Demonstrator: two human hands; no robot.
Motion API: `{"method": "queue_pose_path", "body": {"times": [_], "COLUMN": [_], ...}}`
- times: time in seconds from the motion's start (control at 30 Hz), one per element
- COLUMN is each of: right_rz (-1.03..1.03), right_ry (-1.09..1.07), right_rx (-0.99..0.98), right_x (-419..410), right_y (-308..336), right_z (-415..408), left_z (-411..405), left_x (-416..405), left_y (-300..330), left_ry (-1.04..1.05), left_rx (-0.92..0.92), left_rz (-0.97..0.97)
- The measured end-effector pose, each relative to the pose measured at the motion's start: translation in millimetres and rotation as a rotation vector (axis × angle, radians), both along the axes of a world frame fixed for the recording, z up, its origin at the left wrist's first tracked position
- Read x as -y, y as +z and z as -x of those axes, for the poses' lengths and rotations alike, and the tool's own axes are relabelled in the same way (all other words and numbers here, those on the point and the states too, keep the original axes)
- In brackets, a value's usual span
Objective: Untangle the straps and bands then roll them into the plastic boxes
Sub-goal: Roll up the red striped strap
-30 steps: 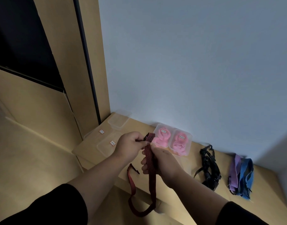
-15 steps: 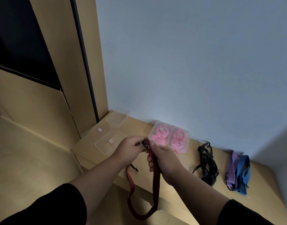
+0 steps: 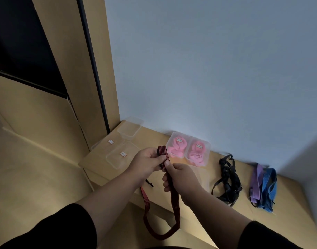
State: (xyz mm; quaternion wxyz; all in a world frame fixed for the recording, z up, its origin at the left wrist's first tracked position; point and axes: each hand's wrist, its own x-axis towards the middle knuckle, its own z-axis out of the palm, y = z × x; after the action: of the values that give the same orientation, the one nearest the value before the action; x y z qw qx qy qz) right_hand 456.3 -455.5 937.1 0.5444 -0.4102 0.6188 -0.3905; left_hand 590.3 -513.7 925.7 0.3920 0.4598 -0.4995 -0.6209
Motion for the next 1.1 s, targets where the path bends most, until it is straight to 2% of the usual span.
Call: {"method": "queue_pose_path", "body": {"times": [0.2, 0.5, 0.57, 0.7, 0.9, 1.0, 1.1], "right_rz": [-0.091, -0.191, -0.221, -0.291, -0.265, -0.208, -0.145], "right_ry": [0.019, 0.032, 0.022, 0.012, 0.062, 0.021, -0.021], "right_rx": [0.111, 0.123, 0.167, 0.310, 0.395, 0.352, 0.271], "right_x": [-0.5, -2.4, -2.2, -1.4, -0.5, -0.3, -1.6], "right_y": [0.3, -2.9, -3.1, -0.9, 2.2, -2.5, -4.8], "right_z": [-2.1, -6.0, -6.9, -7.0, -2.4, -0.7, 2.1], "left_z": [1.6, 4.2, 4.2, 0.7, -8.3, -10.2, -11.0], "left_x": [0.1, -4.7, -5.7, -7.7, -7.8, -6.3, -5.7], "left_y": [-5.8, -13.5, -14.8, -17.2, -22.0, -25.7, -30.0], "left_ry": [0.073, 0.092, 0.102, 0.104, 0.043, -0.028, -0.097], "left_rx": [-0.001, -0.007, 0.034, 0.238, 0.370, 0.470, 0.486], "left_rz": [0.035, 0.009, 0.058, 0.242, 0.400, 0.538, 0.594]}}
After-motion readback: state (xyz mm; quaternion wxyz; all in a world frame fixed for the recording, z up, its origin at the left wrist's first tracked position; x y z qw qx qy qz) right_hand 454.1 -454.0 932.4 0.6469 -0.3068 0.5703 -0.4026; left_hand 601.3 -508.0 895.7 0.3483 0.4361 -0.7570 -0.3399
